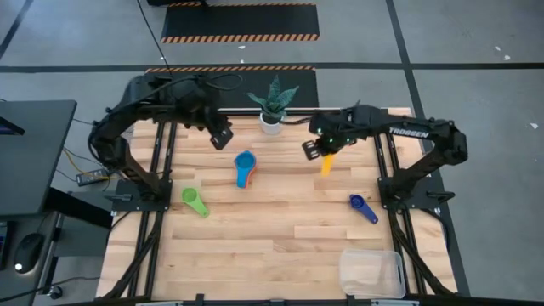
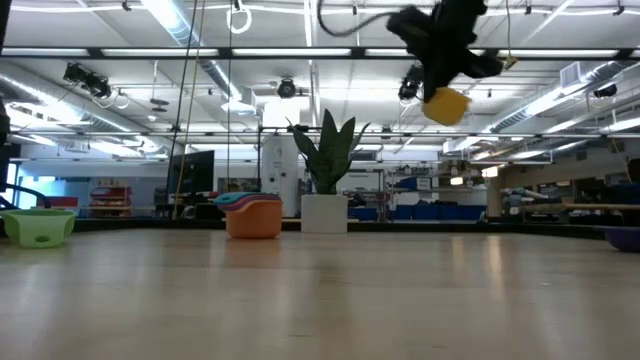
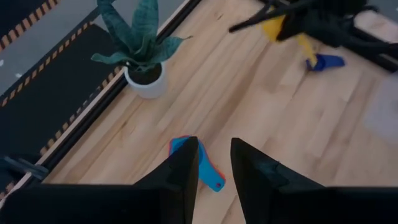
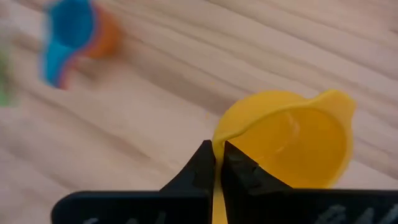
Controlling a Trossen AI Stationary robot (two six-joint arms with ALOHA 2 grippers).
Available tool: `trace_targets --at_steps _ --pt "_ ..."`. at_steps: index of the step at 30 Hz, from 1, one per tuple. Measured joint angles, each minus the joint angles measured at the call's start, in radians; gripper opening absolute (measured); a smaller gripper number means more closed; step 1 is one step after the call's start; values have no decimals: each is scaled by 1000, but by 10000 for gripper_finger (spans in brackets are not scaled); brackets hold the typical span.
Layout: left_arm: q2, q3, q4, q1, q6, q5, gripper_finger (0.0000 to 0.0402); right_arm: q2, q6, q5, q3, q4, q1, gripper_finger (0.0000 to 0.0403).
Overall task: Nest measuring cups in basket
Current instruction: Stack the yellow measuring cup on top of the light blue measuring cup
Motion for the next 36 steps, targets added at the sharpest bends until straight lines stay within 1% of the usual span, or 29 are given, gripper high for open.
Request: trace_targets --at_steps 4,7,13,18,24,26,28,30,32,36 --pt "-52 0 -1 -12 -7 5 101 0 59 26 0 154 82 12" --pt "-81 0 -1 -25 -10 5 100 20 61 43 0 259 126 12" --pt "-123 0 0 -70 30 36 92 84 -70 38 -1 506 159 12" --pt "-148 0 -1 -126 23 39 91 104 -241 32 -1 653 169 12" --pt "-157 0 -1 -180 -101 32 91 88 -397 45 0 678 169 12" --pt "-154 0 0 -194 -163 2 91 86 -379 32 0 679 162 12" --pt "-142 0 -1 -209 -184 -19 91 86 -349 5 0 683 155 12" --pt "-127 -7 2 -225 -206 -37 91 86 -359 -4 0 684 152 12" --pt "-125 -55 1 -246 -233 -61 91 86 -403 -6 0 685 152 12" --pt "-139 -244 0 -285 -296 -76 91 78 -458 -33 0 692 151 12"
